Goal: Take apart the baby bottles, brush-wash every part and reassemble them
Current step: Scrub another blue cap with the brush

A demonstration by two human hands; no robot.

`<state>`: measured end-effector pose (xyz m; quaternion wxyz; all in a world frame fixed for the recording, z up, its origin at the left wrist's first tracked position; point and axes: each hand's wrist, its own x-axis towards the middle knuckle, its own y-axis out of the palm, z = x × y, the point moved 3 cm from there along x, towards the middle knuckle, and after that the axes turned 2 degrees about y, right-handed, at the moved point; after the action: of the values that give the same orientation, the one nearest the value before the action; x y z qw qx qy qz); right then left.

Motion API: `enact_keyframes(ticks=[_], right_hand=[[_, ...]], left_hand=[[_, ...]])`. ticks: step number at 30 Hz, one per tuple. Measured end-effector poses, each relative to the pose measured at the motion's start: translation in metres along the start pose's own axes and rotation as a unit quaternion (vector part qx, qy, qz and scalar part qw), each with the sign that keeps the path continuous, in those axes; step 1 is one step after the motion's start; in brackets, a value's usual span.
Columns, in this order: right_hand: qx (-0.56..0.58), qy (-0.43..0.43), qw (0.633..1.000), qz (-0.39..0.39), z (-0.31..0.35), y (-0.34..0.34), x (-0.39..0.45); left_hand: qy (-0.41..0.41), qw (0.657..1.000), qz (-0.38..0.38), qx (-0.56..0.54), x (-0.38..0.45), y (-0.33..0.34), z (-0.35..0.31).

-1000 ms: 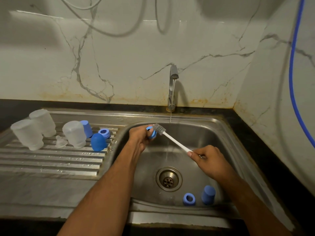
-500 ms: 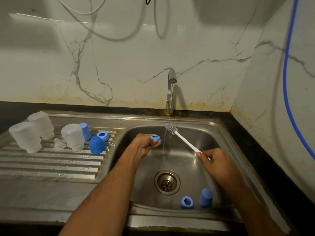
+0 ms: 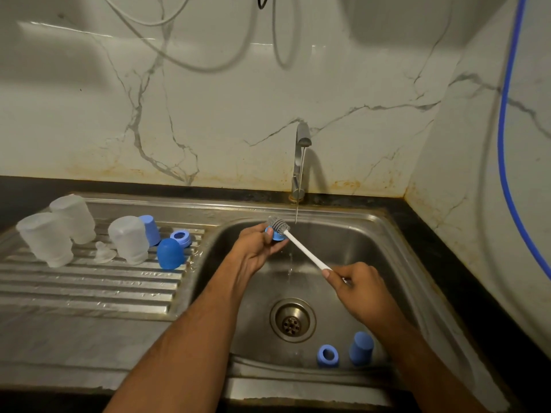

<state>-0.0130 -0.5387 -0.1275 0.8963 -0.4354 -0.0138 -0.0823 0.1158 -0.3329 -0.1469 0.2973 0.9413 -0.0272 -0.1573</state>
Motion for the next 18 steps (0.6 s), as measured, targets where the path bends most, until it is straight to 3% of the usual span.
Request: enact_keyframes(ticks=[8, 14, 18], right_hand=[[-0.007, 0.003, 0.999, -0.039, 0.0, -0.004, 0.003], [-0.007, -0.006, 1.0, 0.004, -0.006, -0.004, -0.003], [-0.016, 0.012, 0.999, -0.036, -0.007, -0.009, 0.002]], left_hand=[[-0.024, 1.0, 0.007, 0.006, -0.008, 0.009, 0.005], [-0.006, 0.999, -0.023, -0.037, -0.002, 0.0, 0.001], [-0.009, 1.0, -0.009, -0.007, -0.008, 0.006, 0.0]])
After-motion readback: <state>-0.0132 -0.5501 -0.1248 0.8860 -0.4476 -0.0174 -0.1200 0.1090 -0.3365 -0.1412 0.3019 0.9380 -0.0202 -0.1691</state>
